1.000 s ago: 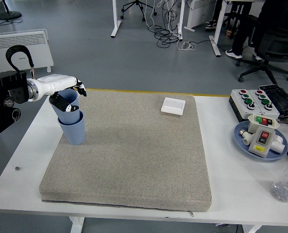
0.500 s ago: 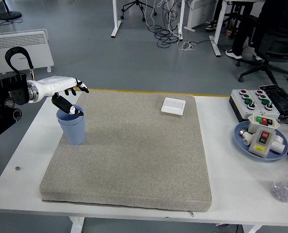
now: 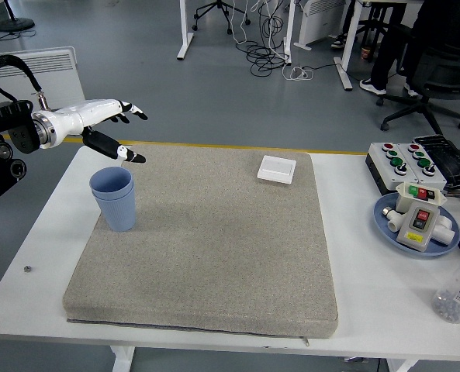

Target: Push cup pick cup insert cup

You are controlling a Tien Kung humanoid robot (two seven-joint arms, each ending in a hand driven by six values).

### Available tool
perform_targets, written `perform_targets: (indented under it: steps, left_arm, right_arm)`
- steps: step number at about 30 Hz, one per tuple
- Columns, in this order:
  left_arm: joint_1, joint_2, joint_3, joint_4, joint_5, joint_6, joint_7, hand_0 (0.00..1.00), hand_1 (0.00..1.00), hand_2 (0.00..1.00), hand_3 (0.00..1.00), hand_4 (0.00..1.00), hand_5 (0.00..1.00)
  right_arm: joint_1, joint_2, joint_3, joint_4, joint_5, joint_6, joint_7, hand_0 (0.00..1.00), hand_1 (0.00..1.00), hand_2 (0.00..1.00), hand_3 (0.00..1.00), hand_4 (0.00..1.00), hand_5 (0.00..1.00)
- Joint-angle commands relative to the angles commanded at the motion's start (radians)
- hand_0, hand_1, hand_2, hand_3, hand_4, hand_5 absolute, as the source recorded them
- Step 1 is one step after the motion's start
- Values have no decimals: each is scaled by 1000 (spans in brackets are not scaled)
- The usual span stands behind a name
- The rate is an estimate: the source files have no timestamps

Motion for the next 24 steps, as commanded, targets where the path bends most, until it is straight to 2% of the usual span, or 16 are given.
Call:
perform_targets:
  steps: [1,4,6,7,10,12,13,14,15,18,19,22,24]
  left_arm:
    - [8,6,-21,-16,-27,4,11,747,757,797,755,785,775]
    - [40,29,-103,-70,-140,31,24,747,757,797,755,785,775]
    - [81,45,-181,-116,-228,63,38,747,757,797,755,785,775]
    - [88,47,-205,-124,-267,68,40,708,708,700,648,691,909]
    - [143,50,-305,-172,-386,98,58,708,708,700,648,691,909]
    - [210,41,-392,-223,-476,141,86,708,708,700,648,691,909]
    - [238,37,-431,-242,-515,157,95,698,697,681,621,643,984]
    - [258,37,-470,-254,-554,167,102,698,697,681,621,643,984]
    - [298,38,-515,-285,-599,190,120,698,697,681,621,643,984]
    - [364,50,-624,-327,-711,219,147,698,697,681,621,643,984]
    - [385,58,-660,-343,-755,227,161,707,717,757,702,633,998]
    - [484,80,-779,-403,-885,229,203,707,717,757,702,633,998]
    - [525,79,-835,-420,-958,223,210,707,717,757,702,633,998]
  right_arm:
    - [0,0,1,0,-1,0,0,751,622,598,587,127,593]
    - [0,1,2,0,1,0,1,751,622,598,587,127,593]
    - [1,0,3,0,3,0,2,751,622,598,587,127,593]
    - [1,0,3,0,3,0,2,751,622,598,587,127,592]
    - [3,-1,5,0,1,0,2,751,622,598,587,127,592]
    - [3,-1,7,0,-6,-1,1,751,622,598,587,127,592]
    - [2,-1,8,0,-8,-1,1,751,621,595,587,126,592]
    - [2,-1,8,0,-9,-1,0,751,621,595,587,126,592]
    - [2,0,8,0,-8,-1,0,751,621,595,587,126,592]
    - [1,0,10,0,-10,-2,-1,751,621,595,587,126,592]
    - [1,0,12,0,-12,-1,-2,751,620,598,587,127,593]
    - [1,-1,16,0,-15,-1,-4,751,620,598,587,127,593]
    - [2,-1,17,0,-16,0,-5,751,620,598,587,127,593]
